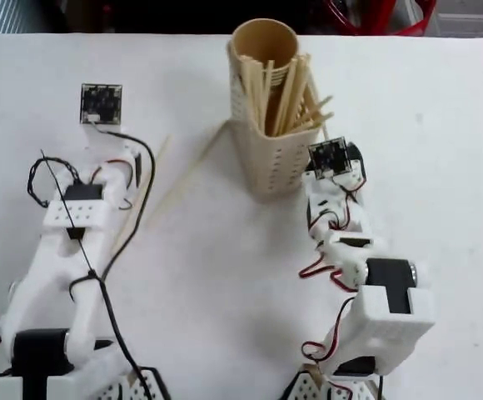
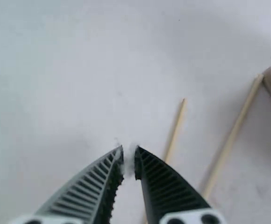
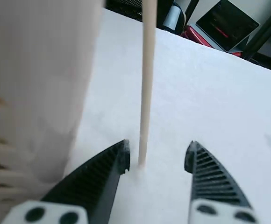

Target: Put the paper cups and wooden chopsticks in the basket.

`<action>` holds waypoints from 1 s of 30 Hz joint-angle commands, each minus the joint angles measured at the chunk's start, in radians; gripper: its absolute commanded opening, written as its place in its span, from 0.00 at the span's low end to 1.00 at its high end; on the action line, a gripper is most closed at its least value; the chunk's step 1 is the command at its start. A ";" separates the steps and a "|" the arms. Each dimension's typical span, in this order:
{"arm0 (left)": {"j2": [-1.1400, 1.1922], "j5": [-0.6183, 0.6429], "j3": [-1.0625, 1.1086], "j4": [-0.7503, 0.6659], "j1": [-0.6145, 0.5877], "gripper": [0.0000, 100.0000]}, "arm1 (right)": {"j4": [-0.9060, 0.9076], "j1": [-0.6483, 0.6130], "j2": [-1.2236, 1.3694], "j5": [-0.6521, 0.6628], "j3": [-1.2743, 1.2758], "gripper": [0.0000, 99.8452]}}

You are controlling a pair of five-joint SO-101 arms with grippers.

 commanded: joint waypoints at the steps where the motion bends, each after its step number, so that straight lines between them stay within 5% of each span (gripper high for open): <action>1: -0.004 -0.006 -0.008 -0.025 -0.001 0.07 | -0.019 0.021 -0.047 -0.005 -0.043 0.20; 13: -0.004 -0.006 0.018 -0.061 -0.001 0.07 | -0.013 0.053 -0.030 -0.006 -0.166 0.20; 30: -0.004 -0.006 0.018 -0.063 -0.001 0.07 | -0.019 0.054 0.346 0.002 -0.514 0.19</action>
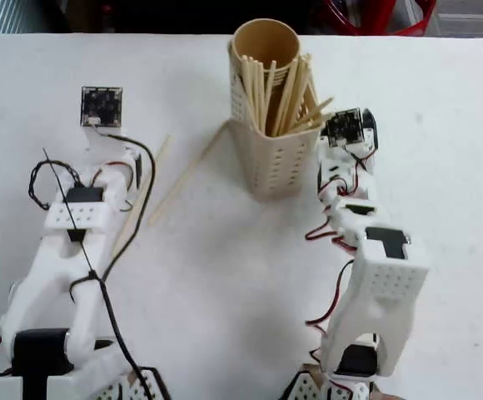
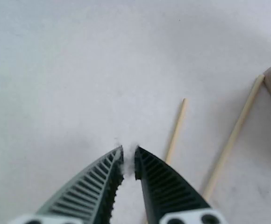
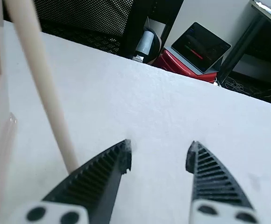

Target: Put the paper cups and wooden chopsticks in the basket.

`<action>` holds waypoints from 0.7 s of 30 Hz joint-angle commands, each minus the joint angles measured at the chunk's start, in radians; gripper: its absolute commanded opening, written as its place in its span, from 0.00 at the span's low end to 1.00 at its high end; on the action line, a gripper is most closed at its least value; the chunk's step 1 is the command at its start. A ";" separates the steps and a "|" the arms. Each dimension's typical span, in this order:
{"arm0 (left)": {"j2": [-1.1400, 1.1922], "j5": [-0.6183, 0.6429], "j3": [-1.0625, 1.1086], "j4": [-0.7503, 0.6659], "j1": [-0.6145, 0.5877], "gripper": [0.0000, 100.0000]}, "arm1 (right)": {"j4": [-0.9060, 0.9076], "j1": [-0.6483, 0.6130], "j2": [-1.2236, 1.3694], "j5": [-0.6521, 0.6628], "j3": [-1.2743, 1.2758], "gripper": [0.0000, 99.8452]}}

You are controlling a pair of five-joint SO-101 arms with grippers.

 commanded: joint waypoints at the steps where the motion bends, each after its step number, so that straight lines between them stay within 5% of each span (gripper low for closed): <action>1: -0.004 -0.006 -0.008 -0.026 -0.001 0.07 | -0.019 0.002 0.007 0.005 -0.046 0.19; 21: -0.004 -0.006 -0.008 -0.028 0.001 0.07 | -0.303 -0.058 0.005 0.006 0.086 0.20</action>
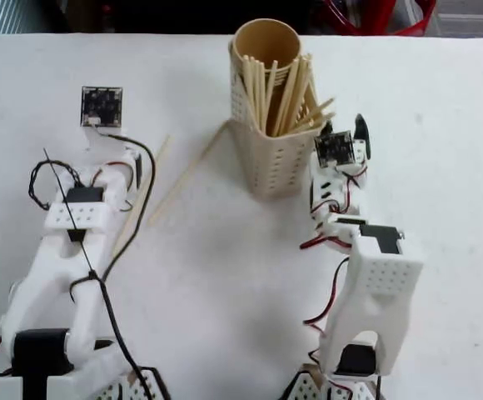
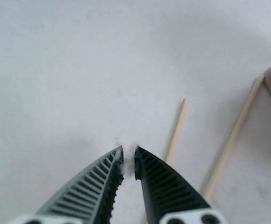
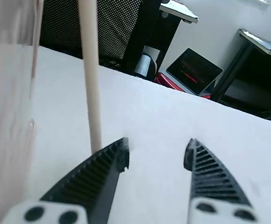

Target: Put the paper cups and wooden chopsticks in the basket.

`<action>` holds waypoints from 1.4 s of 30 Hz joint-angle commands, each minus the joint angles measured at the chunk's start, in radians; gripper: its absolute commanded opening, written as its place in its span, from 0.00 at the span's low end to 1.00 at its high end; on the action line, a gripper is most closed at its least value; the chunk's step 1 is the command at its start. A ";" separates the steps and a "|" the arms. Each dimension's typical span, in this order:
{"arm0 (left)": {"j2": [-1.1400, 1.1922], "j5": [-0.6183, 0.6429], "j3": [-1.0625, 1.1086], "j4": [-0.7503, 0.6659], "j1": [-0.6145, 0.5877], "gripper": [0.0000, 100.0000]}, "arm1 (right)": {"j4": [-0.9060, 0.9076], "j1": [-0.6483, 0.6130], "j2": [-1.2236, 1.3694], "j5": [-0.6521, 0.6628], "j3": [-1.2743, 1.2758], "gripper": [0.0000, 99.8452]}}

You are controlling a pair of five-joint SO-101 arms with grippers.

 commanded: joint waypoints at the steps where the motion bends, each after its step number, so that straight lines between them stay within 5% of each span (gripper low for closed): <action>1: -0.004 -0.006 -0.008 -0.028 0.001 0.07 | 0.004 -0.021 -0.016 0.006 -0.064 0.20; 19: -0.004 -0.006 -0.012 -0.028 0.001 0.07 | 0.042 0.024 0.041 0.006 -0.044 0.20; 26: -0.004 -0.006 -0.015 -0.028 0.001 0.07 | 0.041 0.087 -0.059 0.002 0.120 0.37; 35: -0.004 -0.006 -0.014 -0.028 0.001 0.07 | 0.042 0.050 -0.117 -0.003 0.198 0.41; 42: -0.004 -0.006 -0.015 -0.028 0.001 0.07 | 0.031 -0.016 -0.127 -0.003 0.193 0.54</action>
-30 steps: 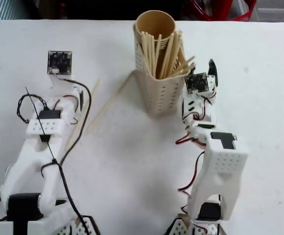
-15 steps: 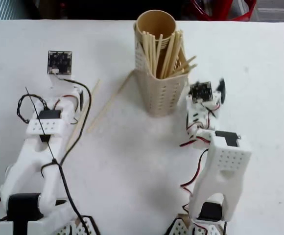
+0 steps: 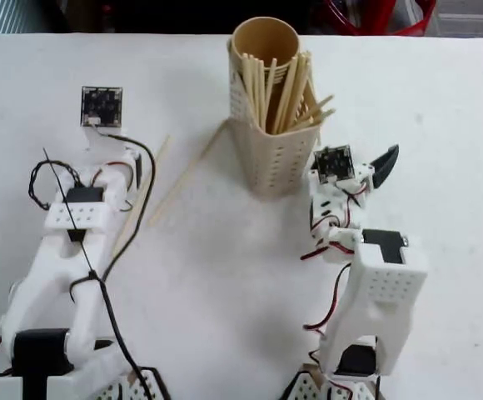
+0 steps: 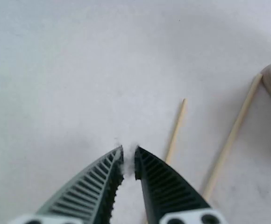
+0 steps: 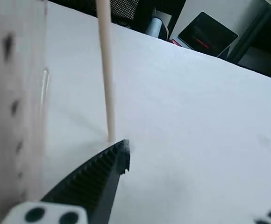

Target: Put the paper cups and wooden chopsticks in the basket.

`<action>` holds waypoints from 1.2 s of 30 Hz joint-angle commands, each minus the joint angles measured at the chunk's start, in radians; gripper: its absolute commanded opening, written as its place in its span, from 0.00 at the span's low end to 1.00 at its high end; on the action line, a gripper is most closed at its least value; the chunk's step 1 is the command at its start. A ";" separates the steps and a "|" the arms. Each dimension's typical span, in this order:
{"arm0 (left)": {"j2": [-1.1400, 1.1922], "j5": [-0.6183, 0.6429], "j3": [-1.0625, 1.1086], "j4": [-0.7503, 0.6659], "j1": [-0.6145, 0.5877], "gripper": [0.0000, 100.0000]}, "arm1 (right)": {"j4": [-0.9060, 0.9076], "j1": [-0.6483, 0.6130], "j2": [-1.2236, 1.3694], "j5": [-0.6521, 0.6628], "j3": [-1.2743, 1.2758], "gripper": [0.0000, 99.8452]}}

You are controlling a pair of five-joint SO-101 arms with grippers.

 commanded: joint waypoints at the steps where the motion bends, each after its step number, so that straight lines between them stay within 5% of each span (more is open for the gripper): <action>1: -0.004 -0.006 -0.015 -0.028 0.001 0.07 | -0.036 -0.031 -0.054 -0.003 -0.008 0.54; 15: -0.004 -0.006 -0.014 -0.028 0.001 0.07 | -0.113 -0.044 -0.047 -0.166 -0.104 0.54; 25: -0.004 -0.006 -0.011 -0.028 0.001 0.07 | 0.036 -0.030 -0.045 -0.166 -0.184 0.54; 28: -0.004 -0.006 -0.012 -0.028 0.001 0.07 | 0.038 -0.021 -0.027 -0.164 -0.190 0.46; 34: -0.004 -0.006 -0.009 -0.028 0.001 0.07 | -0.042 -0.015 0.041 -0.157 -0.193 0.07; 36: -0.004 -0.006 -0.009 -0.028 0.001 0.07 | -0.097 0.010 0.064 -0.138 -0.215 0.02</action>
